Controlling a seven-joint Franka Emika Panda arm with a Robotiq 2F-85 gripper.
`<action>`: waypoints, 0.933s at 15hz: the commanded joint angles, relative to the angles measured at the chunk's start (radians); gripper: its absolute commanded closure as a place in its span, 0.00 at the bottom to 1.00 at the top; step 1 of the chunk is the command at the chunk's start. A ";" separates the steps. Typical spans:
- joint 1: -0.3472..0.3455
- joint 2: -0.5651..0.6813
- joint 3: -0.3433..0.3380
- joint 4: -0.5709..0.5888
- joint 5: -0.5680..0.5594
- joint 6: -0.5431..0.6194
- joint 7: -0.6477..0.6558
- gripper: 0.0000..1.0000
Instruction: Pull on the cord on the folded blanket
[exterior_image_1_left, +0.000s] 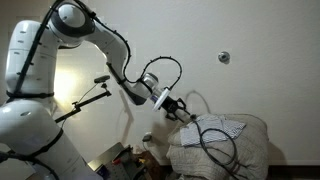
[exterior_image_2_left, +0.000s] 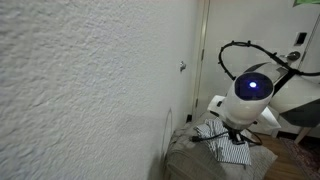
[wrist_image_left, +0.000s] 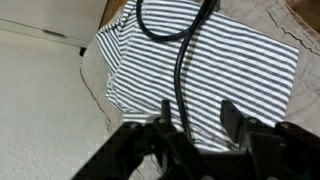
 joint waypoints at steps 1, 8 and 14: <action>-0.058 0.002 0.004 -0.039 -0.020 0.182 -0.125 0.14; -0.061 0.053 0.019 -0.048 -0.010 0.279 -0.204 0.00; -0.062 0.054 0.020 -0.048 -0.011 0.279 -0.206 0.00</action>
